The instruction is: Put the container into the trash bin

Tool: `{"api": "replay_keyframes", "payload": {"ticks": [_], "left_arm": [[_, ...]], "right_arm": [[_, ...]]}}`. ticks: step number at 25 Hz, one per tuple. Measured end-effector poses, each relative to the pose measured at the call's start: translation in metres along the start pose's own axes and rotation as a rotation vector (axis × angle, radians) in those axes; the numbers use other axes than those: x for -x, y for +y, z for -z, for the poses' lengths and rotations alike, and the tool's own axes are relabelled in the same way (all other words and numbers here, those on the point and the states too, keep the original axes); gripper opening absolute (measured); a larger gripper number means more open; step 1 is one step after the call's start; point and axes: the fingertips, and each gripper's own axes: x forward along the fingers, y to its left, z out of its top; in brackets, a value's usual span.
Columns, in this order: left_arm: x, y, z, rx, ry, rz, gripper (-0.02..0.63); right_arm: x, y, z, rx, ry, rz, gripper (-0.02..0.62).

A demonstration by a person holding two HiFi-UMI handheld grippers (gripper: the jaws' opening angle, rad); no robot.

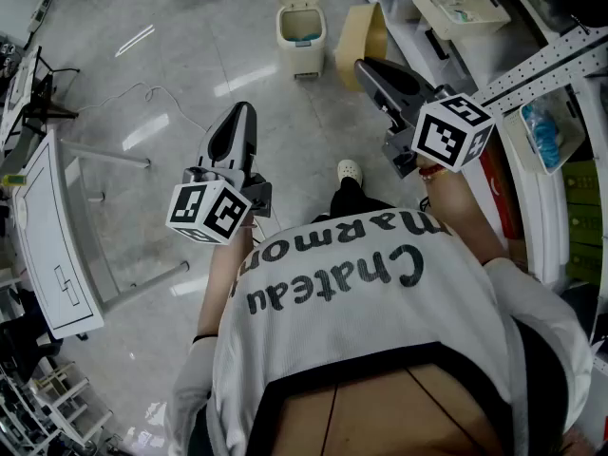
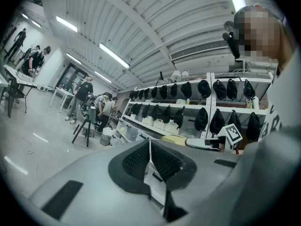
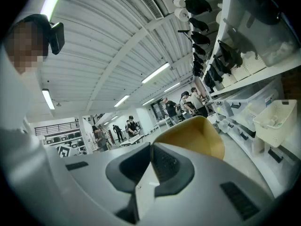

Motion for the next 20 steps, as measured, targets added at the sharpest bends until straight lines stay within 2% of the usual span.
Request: {"api": "replay_keyframes", "payload": {"ticks": [8,14,20], "left_arm": [[-0.028,0.007,0.004,0.01,-0.007,-0.006,0.032],[-0.076,0.012,-0.003,0.024,-0.015,0.001,0.032],[-0.138,0.021,-0.014,0.013,-0.02,0.014,0.032]], "right_arm": [[-0.013,-0.025,-0.006,0.002,-0.002,-0.011,0.037],[-0.033,-0.061,-0.028,-0.044,-0.017,-0.041,0.037],[-0.056,-0.113,-0.059,-0.029,-0.019,-0.026,0.037]]}}
